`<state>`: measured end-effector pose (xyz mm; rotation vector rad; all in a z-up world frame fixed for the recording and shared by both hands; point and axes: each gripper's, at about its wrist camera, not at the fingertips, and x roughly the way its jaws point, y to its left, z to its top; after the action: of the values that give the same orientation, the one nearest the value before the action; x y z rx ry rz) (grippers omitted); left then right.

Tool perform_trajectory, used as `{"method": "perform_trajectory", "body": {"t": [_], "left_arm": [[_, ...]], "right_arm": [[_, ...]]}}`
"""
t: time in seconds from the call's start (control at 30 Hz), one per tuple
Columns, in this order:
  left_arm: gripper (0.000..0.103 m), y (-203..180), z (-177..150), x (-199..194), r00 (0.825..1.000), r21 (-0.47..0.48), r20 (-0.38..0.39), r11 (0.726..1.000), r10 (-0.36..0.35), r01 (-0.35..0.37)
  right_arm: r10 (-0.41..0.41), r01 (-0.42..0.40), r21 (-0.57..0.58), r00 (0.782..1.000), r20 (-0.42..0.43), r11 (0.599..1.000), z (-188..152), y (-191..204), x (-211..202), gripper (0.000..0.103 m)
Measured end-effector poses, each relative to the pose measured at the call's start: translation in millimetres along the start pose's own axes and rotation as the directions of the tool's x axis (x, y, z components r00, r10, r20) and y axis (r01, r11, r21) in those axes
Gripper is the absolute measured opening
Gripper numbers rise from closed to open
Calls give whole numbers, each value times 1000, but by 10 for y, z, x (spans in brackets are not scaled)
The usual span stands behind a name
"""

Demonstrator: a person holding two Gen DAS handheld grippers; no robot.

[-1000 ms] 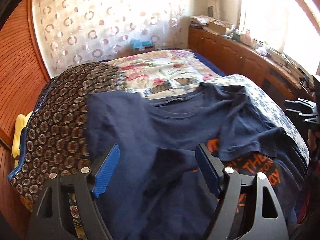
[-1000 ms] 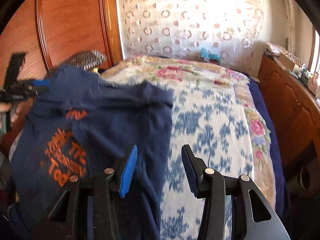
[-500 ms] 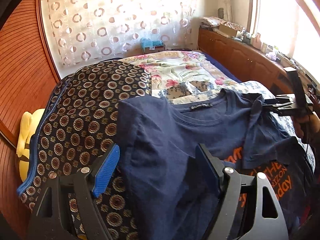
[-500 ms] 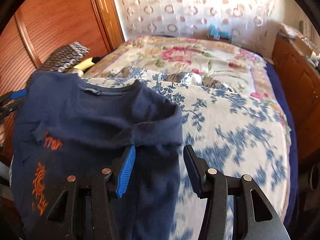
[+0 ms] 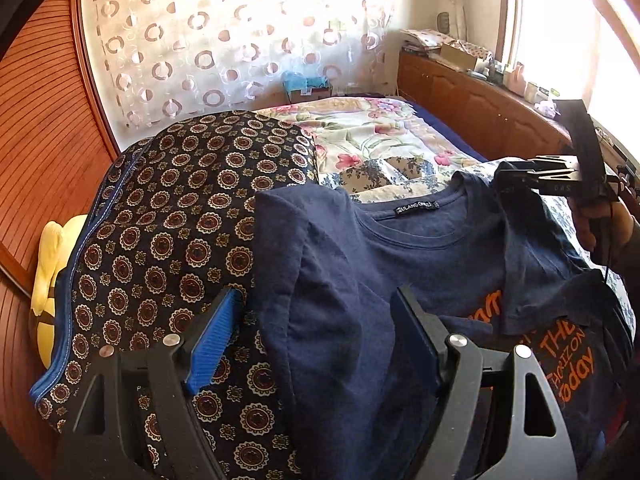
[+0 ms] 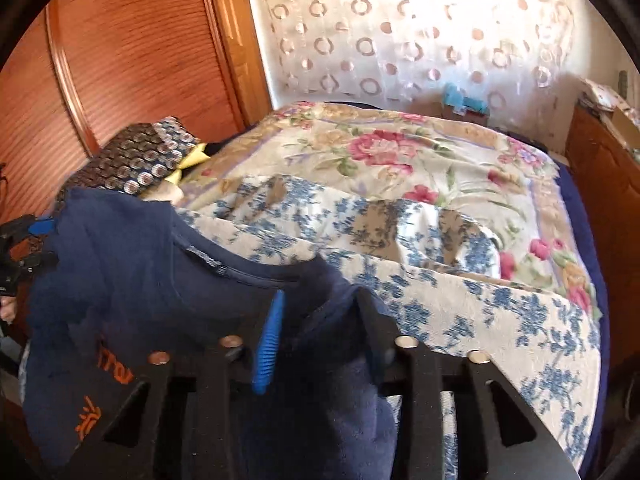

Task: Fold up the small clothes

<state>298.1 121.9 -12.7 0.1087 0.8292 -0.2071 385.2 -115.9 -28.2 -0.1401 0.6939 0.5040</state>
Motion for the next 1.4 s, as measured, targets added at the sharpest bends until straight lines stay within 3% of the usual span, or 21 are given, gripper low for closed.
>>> {"method": "perform_trajectory", "body": {"t": [0.2, 0.3, 0.4, 0.5, 0.87, 0.9, 0.93, 1.0, 1.03, 1.07, 1.13, 1.4], "left_arm": [[61, 14, -15, -66, 1000, 12, 18, 1000, -5, 5], [53, 12, -3, -81, 1000, 21, 21, 1000, -3, 3], [52, -34, 35, -75, 1000, 39, 22, 999, -1, 0], [36, -69, 72, -51, 1000, 48, 10, 999, 10, -11], [31, -68, 146, 65, 998, 48, -29, 997, 56, -55], [27, -77, 147, 62, 998, 51, -28, 997, 56, -55], [11, -84, 145, 53, 998, 53, -25, 997, 52, -51], [8, -119, 136, 2, 999, 50, -9, 998, 48, -48], [5, -142, 130, -25, 999, 55, 0, 997, 48, -48], [5, -176, 123, -67, 999, 61, 13, 997, 42, -43], [5, -245, 101, -182, 999, 65, 38, 998, 23, -25], [5, -437, -92, -814, 989, 72, 145, 997, -36, 26]], "right_arm": [[-57, 57, -5, 998, 1, 998, -152, -52, -175, 52], [-32, 32, 15, 999, -13, 999, -197, -44, -333, 57], [-29, 29, 5, 999, -31, 1000, -240, -76, -361, 58], [-33, 33, 0, 997, -70, 999, -285, -119, -338, 58], [12, -11, 17, 992, -124, 1000, -150, -95, -89, 58], [7, -6, 10, 992, -127, 1000, -144, -86, -65, 58], [5, -4, 6, 991, -130, 1000, -148, -98, -41, 58], [-4, 3, -4, 991, -136, 1000, -139, -80, -15, 51], [-4, 3, -10, 991, -136, 1000, -151, -81, 3, 31], [-3, 0, -21, 991, -132, 1000, -160, -67, -2, 18], [-3, -1, -49, 996, -89, 999, -170, 8, -117, 10], [-26, 29, -66, 998, 49, 997, -340, 152, -728, 8]]}}
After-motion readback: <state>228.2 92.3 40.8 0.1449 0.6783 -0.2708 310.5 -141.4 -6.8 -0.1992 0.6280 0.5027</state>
